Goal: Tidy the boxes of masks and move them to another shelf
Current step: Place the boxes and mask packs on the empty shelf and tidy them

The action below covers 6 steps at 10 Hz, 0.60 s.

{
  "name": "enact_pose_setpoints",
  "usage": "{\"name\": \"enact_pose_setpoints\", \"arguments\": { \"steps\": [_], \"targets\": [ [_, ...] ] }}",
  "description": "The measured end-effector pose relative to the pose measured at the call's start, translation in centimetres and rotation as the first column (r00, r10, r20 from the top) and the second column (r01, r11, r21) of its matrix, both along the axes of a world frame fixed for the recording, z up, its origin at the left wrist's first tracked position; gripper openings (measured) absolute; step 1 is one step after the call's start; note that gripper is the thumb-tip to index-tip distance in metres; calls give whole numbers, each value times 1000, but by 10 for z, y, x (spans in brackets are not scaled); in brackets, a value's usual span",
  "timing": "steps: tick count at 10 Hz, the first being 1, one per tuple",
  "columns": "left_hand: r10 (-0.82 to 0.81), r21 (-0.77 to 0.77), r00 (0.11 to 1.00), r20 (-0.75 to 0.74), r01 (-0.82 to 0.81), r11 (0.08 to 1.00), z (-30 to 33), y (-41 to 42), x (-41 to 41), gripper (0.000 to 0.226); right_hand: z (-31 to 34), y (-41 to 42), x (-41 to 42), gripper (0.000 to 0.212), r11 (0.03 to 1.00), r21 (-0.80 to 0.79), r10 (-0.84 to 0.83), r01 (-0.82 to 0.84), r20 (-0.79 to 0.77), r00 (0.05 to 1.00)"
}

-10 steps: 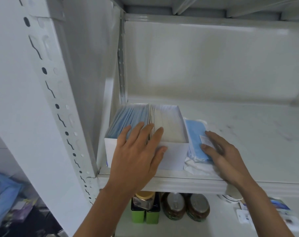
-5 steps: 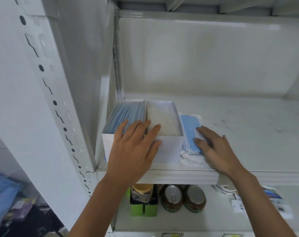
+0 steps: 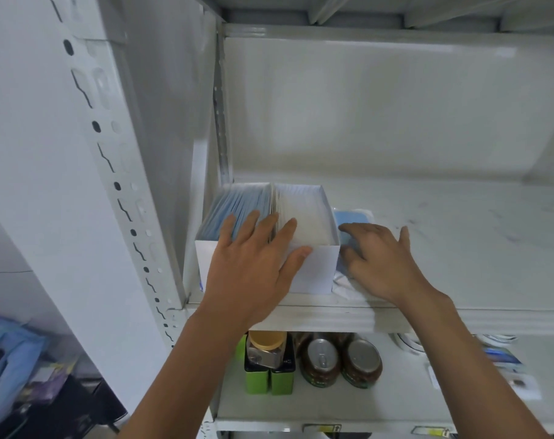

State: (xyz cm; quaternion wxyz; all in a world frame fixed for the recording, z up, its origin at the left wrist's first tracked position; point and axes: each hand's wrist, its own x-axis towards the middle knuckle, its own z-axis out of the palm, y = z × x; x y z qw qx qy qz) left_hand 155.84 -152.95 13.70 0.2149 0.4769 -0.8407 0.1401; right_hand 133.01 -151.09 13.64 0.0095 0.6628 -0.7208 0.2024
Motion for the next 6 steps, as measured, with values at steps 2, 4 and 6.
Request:
{"name": "enact_pose_setpoints", "arguments": {
  "steps": [2, 4, 6],
  "targets": [
    [4, 85, 996, 88, -12, 996, 19, -8, -19, 82, 15, -4, 18, 20, 1000, -3, -18, 17, -100, 995],
    [-6, 123, 995, 101, -7, 992, 19, -14, -23, 84, 19, 1, 18, 31, 997, 72, -19, 34, -208, 978],
    [-91, 78, 995, -29, 93, 993, 20, -5, -13, 68, 18, 15, 14, 44, 999, 30, -32, 38, -185, 982]
  ]
}}
